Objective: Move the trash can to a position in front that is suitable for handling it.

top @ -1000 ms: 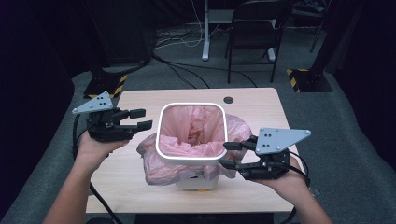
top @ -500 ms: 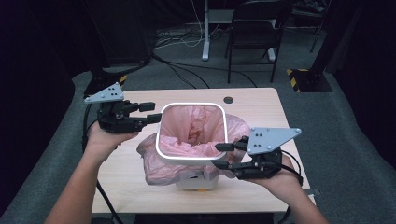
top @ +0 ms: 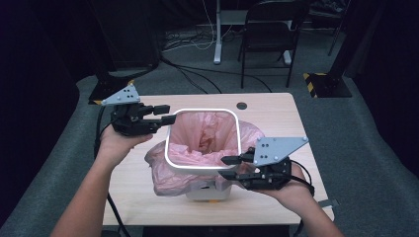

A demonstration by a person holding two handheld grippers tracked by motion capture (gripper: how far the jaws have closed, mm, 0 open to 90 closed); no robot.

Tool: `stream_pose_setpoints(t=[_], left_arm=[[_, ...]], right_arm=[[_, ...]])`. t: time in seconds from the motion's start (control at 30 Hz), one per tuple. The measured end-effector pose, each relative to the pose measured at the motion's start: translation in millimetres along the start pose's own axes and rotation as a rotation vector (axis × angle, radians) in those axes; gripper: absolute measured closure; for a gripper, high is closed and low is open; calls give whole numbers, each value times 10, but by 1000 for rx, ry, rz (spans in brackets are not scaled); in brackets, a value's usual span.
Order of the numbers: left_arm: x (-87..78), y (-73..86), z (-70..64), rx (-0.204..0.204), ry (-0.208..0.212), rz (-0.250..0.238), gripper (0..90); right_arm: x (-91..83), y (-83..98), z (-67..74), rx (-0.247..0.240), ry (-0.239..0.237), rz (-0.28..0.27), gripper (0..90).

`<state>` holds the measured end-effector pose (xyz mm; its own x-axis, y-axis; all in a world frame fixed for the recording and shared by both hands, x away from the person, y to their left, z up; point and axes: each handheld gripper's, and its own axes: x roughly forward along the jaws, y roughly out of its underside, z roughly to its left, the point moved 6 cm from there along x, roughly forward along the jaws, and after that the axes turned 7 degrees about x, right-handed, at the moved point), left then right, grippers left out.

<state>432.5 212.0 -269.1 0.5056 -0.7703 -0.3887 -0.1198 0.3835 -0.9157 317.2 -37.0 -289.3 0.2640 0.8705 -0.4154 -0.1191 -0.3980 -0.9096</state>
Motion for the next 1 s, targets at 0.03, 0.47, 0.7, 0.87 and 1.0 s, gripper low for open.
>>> stream_pose_setpoints(t=[0.03,0.47,0.7,0.87,1.0], left_arm=[[11,1,2,0,0,0,551],[147,-4,23,14,9,27,583],[213,17,53,10,11,43,603],[246,20,57,9,18,45,607],[263,21,58,10,21,45,606]], right_arm=[[7,3,3,0,-2,3,655],[58,-9,-17,5,-8,5,735],[98,-11,-21,3,-22,10,733],[127,-9,-23,0,-27,10,733],[146,-7,-28,1,-32,14,732]])
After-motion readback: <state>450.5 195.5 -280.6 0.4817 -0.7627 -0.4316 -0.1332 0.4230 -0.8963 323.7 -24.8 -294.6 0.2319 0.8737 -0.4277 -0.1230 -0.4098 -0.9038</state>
